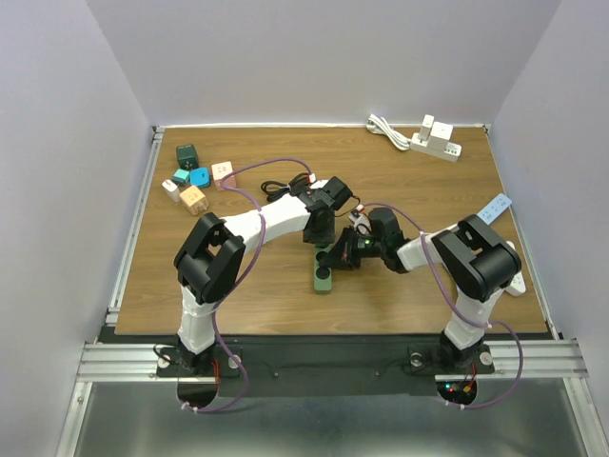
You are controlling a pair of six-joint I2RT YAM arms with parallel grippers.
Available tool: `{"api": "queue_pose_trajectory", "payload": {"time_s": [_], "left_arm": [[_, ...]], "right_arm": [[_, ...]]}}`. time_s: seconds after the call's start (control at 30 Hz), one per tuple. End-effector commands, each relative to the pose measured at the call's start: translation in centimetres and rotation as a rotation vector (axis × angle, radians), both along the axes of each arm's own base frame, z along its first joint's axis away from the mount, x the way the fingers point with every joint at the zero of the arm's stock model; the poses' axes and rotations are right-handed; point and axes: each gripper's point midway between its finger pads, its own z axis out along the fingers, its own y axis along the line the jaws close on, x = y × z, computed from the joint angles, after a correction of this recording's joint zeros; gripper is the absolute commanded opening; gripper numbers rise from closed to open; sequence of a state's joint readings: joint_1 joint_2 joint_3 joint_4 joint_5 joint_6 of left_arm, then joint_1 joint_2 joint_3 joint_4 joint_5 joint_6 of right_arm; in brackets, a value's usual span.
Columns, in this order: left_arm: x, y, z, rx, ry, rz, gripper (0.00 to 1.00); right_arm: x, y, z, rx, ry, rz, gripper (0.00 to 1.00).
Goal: Pull the plug off the socket
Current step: Remove the plug from the socket.
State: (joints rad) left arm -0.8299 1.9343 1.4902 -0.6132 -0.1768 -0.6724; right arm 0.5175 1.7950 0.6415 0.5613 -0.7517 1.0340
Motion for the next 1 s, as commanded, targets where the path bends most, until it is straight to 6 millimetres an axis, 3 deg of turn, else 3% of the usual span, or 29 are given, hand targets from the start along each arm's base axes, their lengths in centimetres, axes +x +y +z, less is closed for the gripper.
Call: {"api": "queue_pose_trajectory", "payload": {"time_s": [0.0, 0.17, 0.23, 0.43, 0.6, 0.97], "left_arm": [[0.4, -1.1, 0.8, -0.038, -0.013, -0.012, 0.00], [0.6, -1.3, 1.8, -0.052, -0.031, -0.022, 0.00], [0.5, -1.3, 2.0, -0.049, -0.032, -0.029, 0.00], [1.1, -1.5, 3.8, -0.052, -0.060, -0.050, 0.00], [1.6, -1.4, 6.1, -0.055, -0.098, -0.065, 0.00], [1.7, -1.2, 9.2, -0.082, -0.124, -0.105, 0.00]], "right_arm": [[1.6, 0.1, -1.6, -0.030, -0.008, -0.071, 0.01], [1.0, -2.6, -6.6, -0.264, 0.079, -0.128, 0.01], [0.9, -3.5, -7.6, -0.341, 0.090, -0.141, 0.00], [0.5, -5.7, -9.5, -0.493, 0.124, -0.169, 0.00], [-0.5, -6.4, -11.5, -0.541, 0.191, -0.168, 0.00], [-1.3, -7.1, -13.7, -0.597, 0.242, -0.158, 0.00]]}}
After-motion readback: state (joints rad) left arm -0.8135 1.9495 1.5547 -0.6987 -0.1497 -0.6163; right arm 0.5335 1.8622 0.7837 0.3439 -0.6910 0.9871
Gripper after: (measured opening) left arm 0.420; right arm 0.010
